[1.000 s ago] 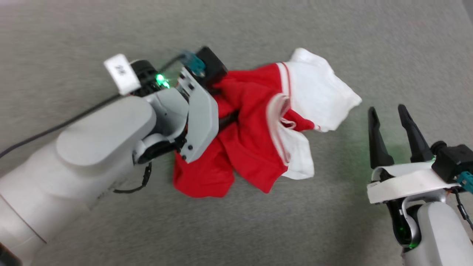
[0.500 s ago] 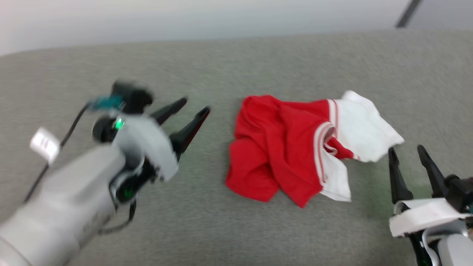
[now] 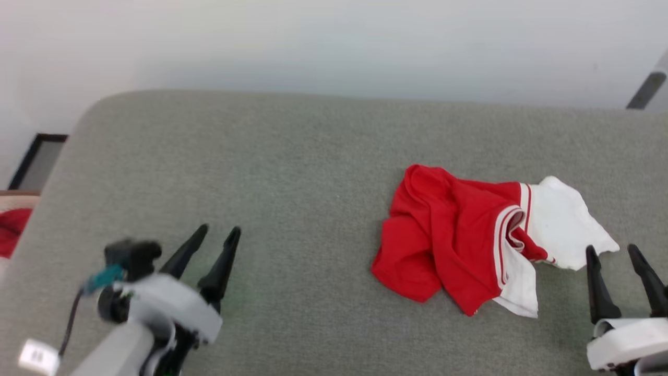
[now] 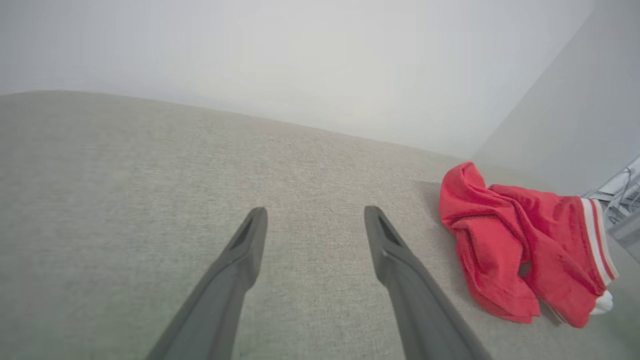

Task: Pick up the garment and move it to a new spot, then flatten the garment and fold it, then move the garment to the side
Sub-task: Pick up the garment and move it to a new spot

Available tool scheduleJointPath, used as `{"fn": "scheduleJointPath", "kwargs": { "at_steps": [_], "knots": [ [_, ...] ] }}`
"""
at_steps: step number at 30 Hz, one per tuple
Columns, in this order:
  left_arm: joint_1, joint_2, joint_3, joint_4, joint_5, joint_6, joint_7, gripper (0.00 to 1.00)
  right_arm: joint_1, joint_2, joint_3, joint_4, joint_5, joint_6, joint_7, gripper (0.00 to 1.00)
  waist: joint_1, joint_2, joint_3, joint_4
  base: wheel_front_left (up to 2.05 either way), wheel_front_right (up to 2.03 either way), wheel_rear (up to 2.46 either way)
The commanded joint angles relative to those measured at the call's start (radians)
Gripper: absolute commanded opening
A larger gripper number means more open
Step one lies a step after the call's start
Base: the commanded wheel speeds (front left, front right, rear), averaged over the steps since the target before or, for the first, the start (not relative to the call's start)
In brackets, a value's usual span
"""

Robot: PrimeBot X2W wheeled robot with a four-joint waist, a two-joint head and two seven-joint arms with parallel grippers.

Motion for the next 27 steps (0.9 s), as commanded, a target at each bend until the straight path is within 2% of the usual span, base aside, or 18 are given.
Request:
{"fn": "scheduleJointPath", "kwargs": {
  "at_steps": [1, 9, 13, 22, 27],
  "knots": [
    [0.058, -0.015, 0.056, -0.033, 0.063, 0.017, 0.000, 1.00, 0.023, -0.008, -0.009, -0.008, 0.006, -0.001, 0.003, 1.00, 0.0000, 0.0000, -0.035, 0.023, 0.00, 0.00, 0.00],
    [0.320, -0.084, 0.345, -0.231, 0.387, 0.070, 0.000, 1.00, 0.082, -0.015, -0.039, -0.051, 0.013, -0.001, 0.032, 1.00, 0.0000, 0.0000, -0.069, 0.012, 0.00, 0.00, 0.00],
    [0.406, -0.124, 0.463, -0.318, 0.512, 0.077, 0.000, 1.00, 0.095, -0.013, -0.047, -0.067, 0.019, -0.001, 0.041, 1.00, 0.0000, 0.0000, -0.079, 0.002, 0.00, 0.00, 0.00],
    [0.505, -0.231, 0.592, -0.342, 0.631, 0.018, 0.000, 1.00, 0.104, -0.002, -0.046, -0.086, 0.016, -0.001, 0.053, 1.00, 0.0000, 0.0000, -0.075, -0.009, 0.00, 0.00, 0.00],
    [0.506, -0.266, 0.629, -0.336, 0.666, -0.008, 0.000, 1.00, 0.101, 0.004, -0.042, -0.091, 0.011, -0.001, 0.057, 1.00, 0.0000, 0.0000, -0.070, -0.005, 0.00, 0.00, 0.00]
  ]
}}
